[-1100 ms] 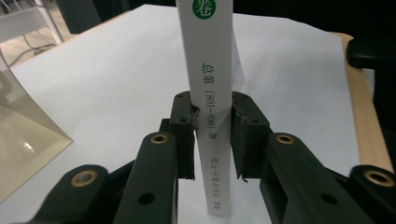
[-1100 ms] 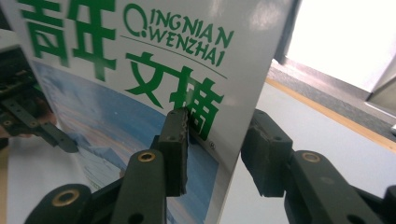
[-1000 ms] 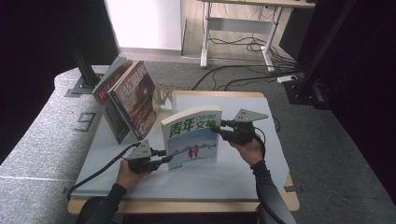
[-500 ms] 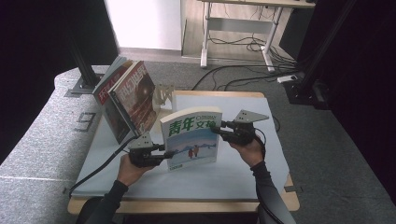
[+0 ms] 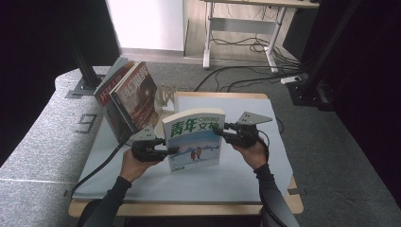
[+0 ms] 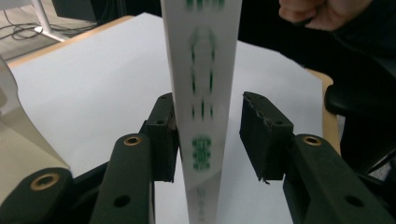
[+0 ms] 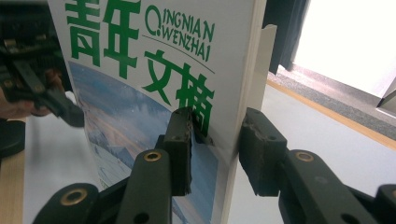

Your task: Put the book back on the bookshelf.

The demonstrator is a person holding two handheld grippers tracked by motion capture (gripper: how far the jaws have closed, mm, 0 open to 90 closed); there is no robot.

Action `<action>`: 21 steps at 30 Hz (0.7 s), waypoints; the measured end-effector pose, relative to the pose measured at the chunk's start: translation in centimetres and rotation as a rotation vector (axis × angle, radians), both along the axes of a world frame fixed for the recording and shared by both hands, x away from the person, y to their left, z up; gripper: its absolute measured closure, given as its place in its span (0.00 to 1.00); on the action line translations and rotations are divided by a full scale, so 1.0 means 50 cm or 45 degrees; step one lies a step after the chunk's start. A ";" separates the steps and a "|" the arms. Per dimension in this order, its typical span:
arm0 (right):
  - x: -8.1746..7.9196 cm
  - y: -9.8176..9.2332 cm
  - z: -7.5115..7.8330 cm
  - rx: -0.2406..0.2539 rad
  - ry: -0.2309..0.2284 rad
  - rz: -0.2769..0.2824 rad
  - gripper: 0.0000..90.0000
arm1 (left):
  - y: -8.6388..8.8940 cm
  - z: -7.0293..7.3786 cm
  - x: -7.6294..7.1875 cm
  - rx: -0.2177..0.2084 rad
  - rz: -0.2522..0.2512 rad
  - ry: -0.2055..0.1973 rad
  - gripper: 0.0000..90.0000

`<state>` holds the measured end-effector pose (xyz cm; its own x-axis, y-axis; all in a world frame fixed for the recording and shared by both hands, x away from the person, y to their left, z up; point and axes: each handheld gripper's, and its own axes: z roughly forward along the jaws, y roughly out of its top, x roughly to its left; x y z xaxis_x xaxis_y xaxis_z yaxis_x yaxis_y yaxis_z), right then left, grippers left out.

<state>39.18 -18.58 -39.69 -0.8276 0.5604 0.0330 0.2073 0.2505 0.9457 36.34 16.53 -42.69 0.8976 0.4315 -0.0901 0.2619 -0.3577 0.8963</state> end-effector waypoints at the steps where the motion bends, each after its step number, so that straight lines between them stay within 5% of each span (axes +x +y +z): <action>1: 0.000 0.000 0.000 0.000 0.001 0.000 0.71 | -0.002 0.005 0.001 0.011 0.002 -0.002 0.64; 4: 0.000 0.000 -0.001 0.003 0.000 0.000 0.71 | -0.006 0.017 0.006 0.018 0.008 0.007 0.64; 8: 0.000 0.000 -0.001 0.002 -0.002 0.000 0.71 | -0.005 0.037 0.013 -0.048 0.011 0.010 0.64; 21: -0.001 0.000 0.000 -0.004 -0.005 0.002 0.71 | -0.028 0.090 0.031 -0.014 0.014 -0.035 0.64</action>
